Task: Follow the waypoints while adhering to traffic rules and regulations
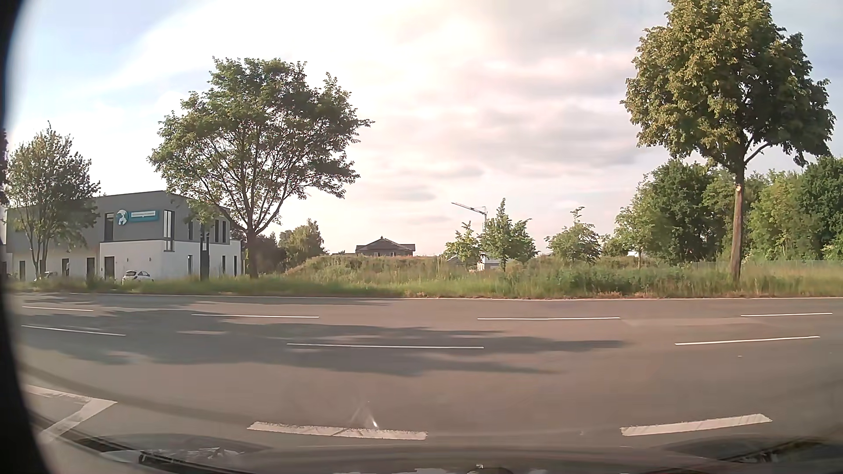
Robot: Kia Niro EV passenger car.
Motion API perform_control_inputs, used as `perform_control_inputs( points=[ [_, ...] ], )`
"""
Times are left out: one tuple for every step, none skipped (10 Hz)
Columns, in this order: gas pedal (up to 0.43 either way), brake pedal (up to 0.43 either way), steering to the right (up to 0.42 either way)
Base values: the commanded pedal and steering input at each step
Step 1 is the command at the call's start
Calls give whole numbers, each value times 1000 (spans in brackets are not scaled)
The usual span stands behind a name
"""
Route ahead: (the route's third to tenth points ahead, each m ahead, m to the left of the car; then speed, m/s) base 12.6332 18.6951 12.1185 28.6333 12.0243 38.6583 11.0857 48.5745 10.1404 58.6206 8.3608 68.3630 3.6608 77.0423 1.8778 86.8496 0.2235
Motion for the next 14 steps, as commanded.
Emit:
perform_control_inputs(
  points=[
    [0, 152, -22],
    [0, 159, -21],
    [0, 159, -21],
    [0, 165, -21],
    [0, 165, -22],
    [0, 165, -23],
    [0, 165, -24],
    [0, 165, -22],
    [0, 165, -22],
    [0, 165, -22],
    [0, 165, -22],
    [0, 165, -22],
    [0, 165, -22],
    [0, 165, -22]
  ],
)
